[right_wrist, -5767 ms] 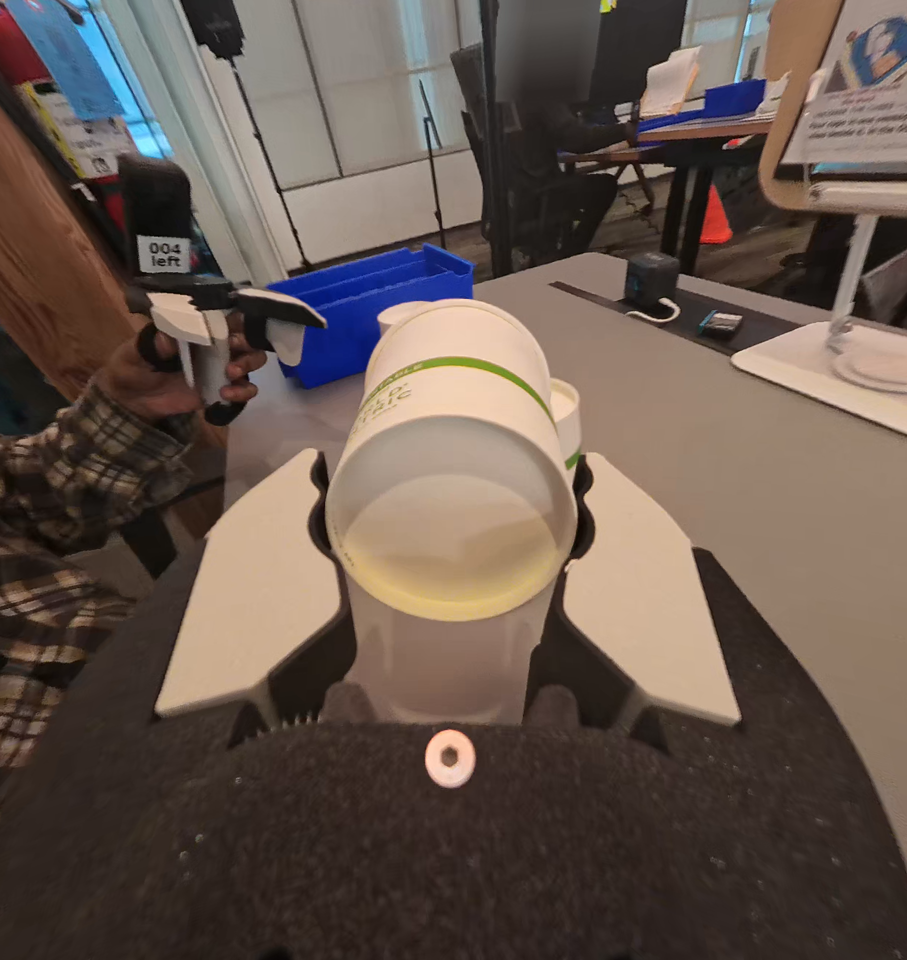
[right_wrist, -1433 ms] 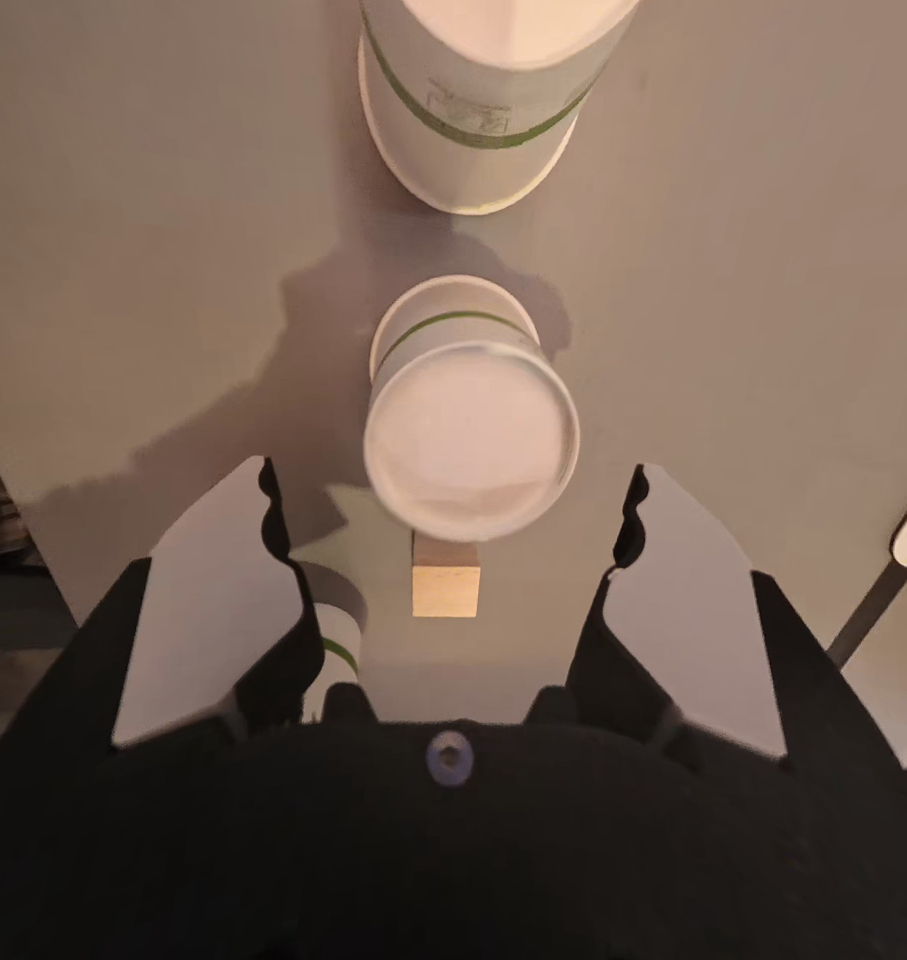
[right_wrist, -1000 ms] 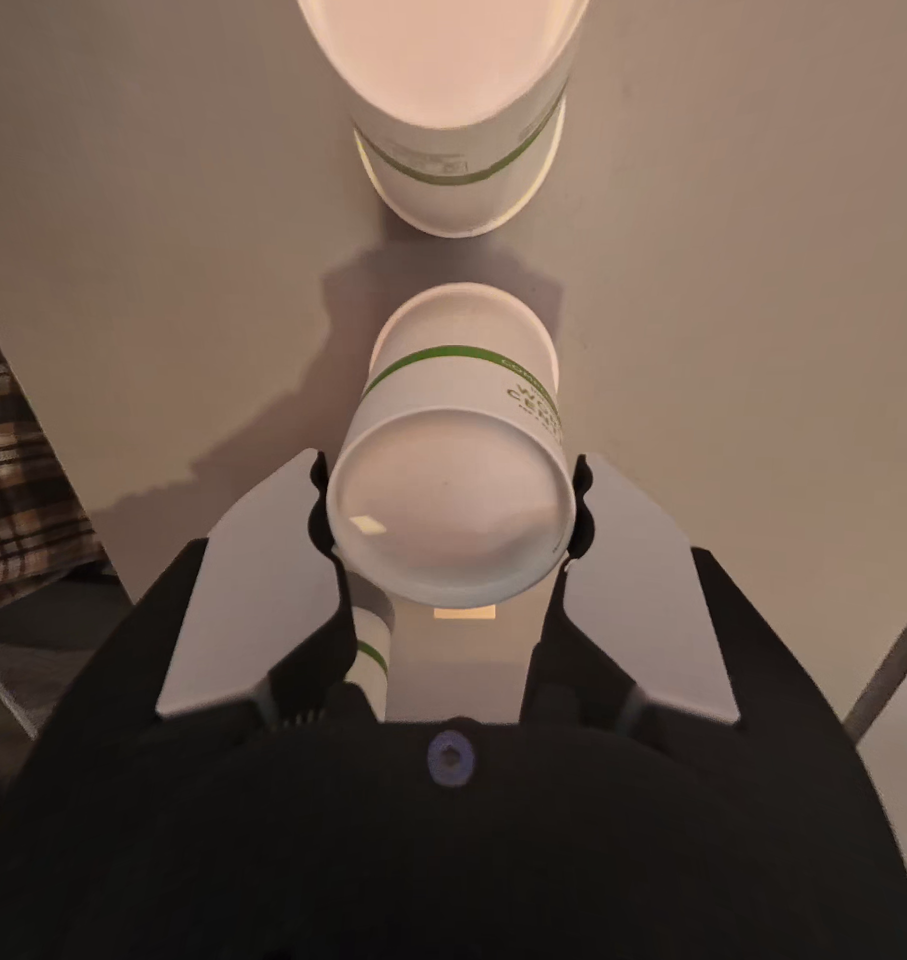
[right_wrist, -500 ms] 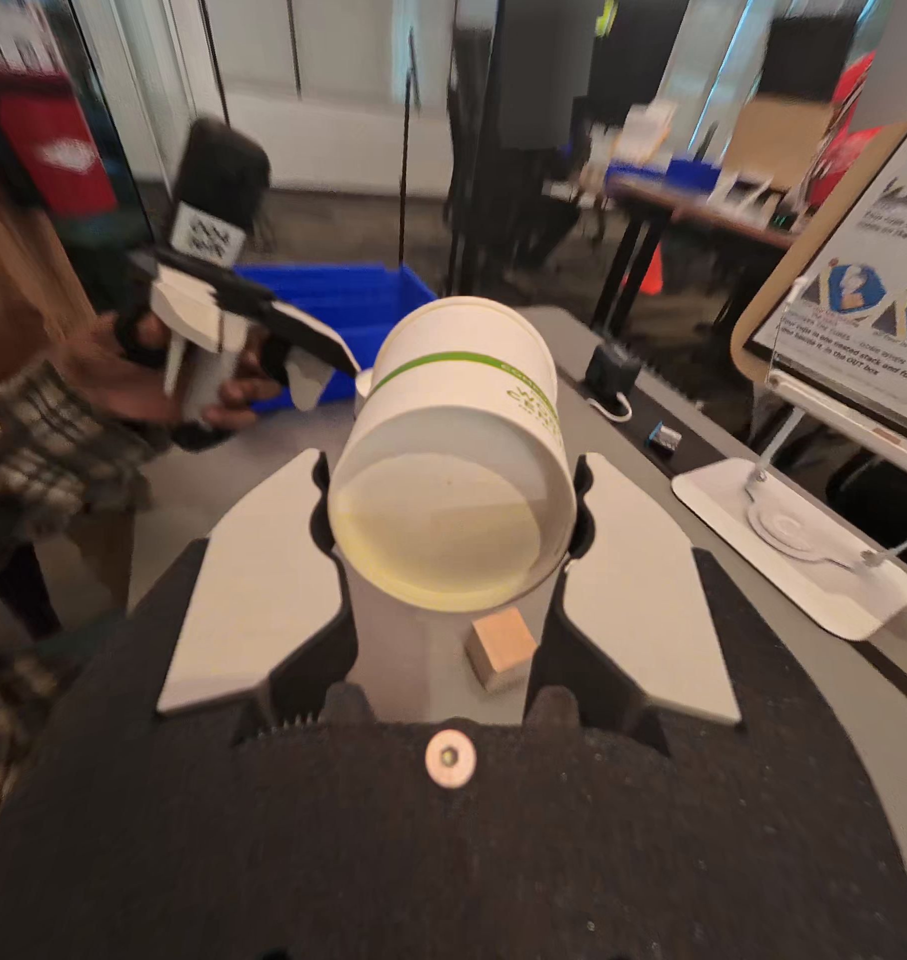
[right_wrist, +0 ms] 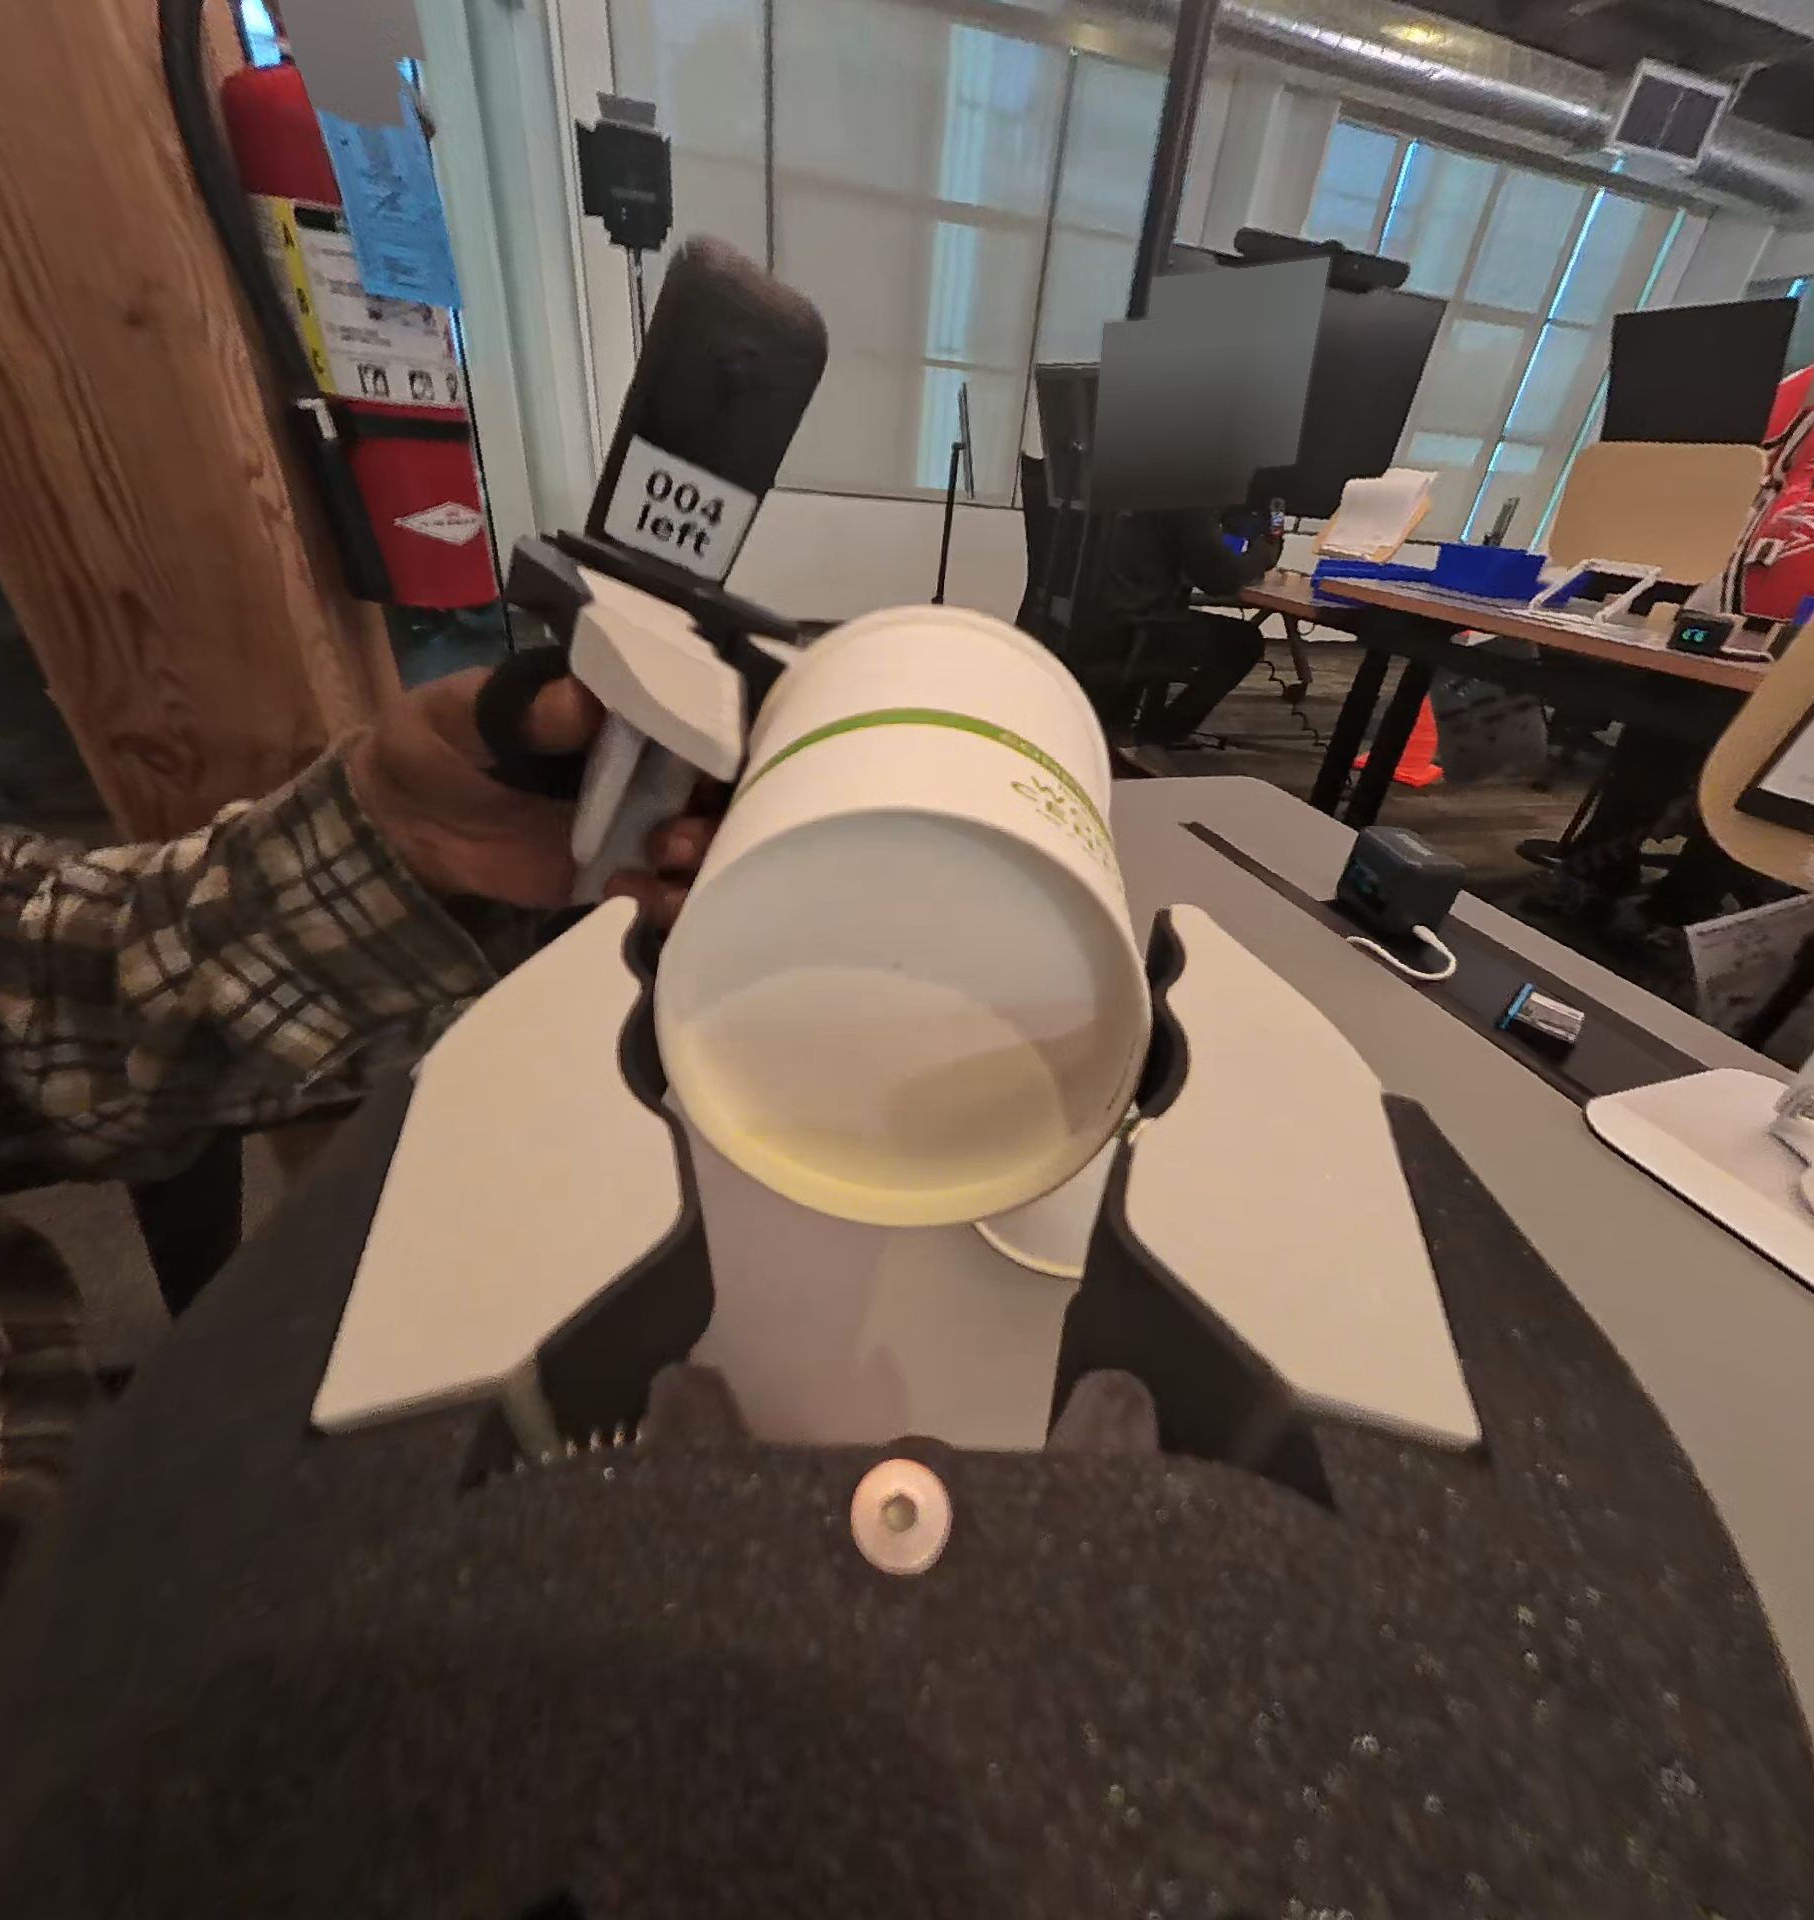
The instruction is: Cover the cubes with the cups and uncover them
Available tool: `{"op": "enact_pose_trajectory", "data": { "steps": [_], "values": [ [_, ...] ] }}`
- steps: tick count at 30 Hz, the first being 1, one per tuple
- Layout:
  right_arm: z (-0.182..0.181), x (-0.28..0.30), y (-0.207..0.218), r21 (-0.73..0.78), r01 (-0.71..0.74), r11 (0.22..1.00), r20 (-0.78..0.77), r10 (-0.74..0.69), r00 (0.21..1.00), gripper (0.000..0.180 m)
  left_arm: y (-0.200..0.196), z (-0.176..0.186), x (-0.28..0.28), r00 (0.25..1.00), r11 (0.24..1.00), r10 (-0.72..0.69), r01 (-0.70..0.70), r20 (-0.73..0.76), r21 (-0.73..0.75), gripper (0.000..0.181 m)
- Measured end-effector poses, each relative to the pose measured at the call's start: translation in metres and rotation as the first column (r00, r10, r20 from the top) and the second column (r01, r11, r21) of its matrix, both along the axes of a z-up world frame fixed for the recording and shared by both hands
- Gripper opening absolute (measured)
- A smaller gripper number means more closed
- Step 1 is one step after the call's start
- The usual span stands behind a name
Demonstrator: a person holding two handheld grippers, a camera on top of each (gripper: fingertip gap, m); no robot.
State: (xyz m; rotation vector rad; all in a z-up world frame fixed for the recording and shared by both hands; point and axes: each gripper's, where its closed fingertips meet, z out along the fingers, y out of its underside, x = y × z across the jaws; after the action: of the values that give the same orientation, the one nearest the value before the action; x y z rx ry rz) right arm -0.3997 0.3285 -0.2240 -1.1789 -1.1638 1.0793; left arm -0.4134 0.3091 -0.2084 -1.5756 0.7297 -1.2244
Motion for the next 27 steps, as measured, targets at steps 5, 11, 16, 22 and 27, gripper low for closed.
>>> {"op": "enact_pose_trajectory", "data": {
  "steps": [5, 11, 16, 22, 27],
  "values": [
    [-0.042, 0.016, -0.002, 0.003, -0.071, 0.998, 0.308, 0.066, 0.949, 0.110, -0.017, -0.007, 0.002, 0.955, 0.991, -0.106, 0.125, -0.277, 0.049, 0.003],
    [-0.050, 0.047, -0.005, -0.068, -0.171, 0.983, 0.559, 0.179, 0.810, 0.123, -0.040, -0.042, -0.009, 0.532, 0.874, -0.147, 0.465, -0.834, 0.142, 0.003],
    [-0.029, 0.033, -0.025, -0.236, -0.328, 0.915, 0.509, 0.404, 0.760, 0.123, -0.061, -0.039, 0.013, 0.377, 0.727, -0.149, 0.669, -0.914, 0.157, 0.003],
    [-0.028, 0.019, -0.059, -0.406, -0.499, 0.765, 0.441, 0.643, 0.627, 0.107, -0.063, -0.034, 0.033, 0.342, 0.645, -0.109, 0.739, -0.933, 0.195, 0.003],
    [-0.028, 0.026, -0.054, -0.432, -0.437, 0.789, 0.442, 0.608, 0.659, 0.089, -0.047, -0.027, 0.043, 0.400, 0.678, -0.044, 0.685, -0.915, 0.266, 0.024]
  ]
}}
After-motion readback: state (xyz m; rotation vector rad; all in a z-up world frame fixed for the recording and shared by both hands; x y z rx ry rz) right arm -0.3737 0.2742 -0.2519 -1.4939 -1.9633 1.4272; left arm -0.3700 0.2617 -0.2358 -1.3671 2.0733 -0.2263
